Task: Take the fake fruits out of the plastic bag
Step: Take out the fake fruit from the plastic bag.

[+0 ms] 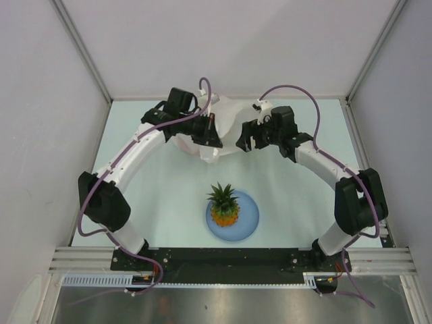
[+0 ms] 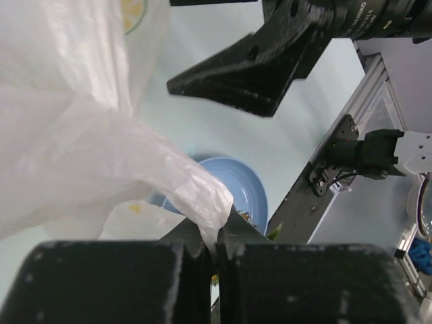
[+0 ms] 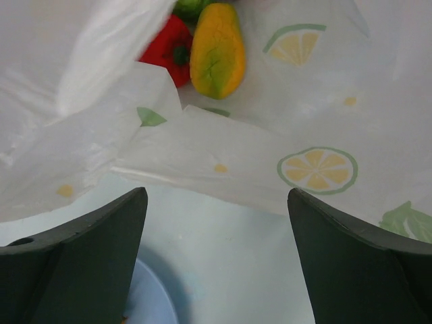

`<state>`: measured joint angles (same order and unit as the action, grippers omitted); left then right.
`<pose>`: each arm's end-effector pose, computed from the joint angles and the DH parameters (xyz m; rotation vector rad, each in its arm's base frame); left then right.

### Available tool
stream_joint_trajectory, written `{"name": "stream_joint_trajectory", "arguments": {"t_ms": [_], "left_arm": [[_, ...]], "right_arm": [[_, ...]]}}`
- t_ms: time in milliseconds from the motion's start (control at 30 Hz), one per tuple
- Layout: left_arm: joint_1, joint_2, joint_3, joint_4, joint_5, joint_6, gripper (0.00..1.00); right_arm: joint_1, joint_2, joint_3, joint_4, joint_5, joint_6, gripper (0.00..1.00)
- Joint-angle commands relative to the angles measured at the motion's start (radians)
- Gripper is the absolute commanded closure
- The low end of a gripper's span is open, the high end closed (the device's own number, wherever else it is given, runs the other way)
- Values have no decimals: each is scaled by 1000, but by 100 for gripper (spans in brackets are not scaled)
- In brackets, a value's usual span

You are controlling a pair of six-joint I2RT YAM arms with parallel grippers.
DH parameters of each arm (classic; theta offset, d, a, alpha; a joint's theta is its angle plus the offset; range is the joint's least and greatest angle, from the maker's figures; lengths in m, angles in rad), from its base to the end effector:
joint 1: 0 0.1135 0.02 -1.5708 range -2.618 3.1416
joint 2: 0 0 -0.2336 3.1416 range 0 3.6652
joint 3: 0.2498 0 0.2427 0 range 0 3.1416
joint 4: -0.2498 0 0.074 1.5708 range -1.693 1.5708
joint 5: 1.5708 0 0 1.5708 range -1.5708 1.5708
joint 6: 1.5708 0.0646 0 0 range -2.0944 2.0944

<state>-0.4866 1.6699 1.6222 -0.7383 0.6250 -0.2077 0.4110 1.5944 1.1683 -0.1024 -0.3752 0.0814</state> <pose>0.3095 -0.2065 0.3052 0.6513 2.3316 -1.0668 0.3391 0.1736 0.2368 -0.5760 2.0544 0.6873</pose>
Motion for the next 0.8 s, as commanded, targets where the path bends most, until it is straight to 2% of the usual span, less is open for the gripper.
{"name": "stream_joint_trajectory", "arguments": {"t_ms": [0,200,300,433,567,767], "left_arm": [[112,-113,-71,-42,13,63,100],[160,-205,-182,-94,67,184,100],[166,-237,-225,-98,58,192,100],[200,-234,-197,-116,50,165,100],[223,-203,-153,-157,50,195,100],[240,-203,-176,-177,67,206,100]], "right_arm": [[15,76,65,92,-1,29,12],[54,217,167,141,41,38,17],[60,315,237,133,21,34,16],[66,459,406,107,-13,-9,5],[58,594,526,78,-14,6,4],[77,763,703,47,-42,-49,2]]}}
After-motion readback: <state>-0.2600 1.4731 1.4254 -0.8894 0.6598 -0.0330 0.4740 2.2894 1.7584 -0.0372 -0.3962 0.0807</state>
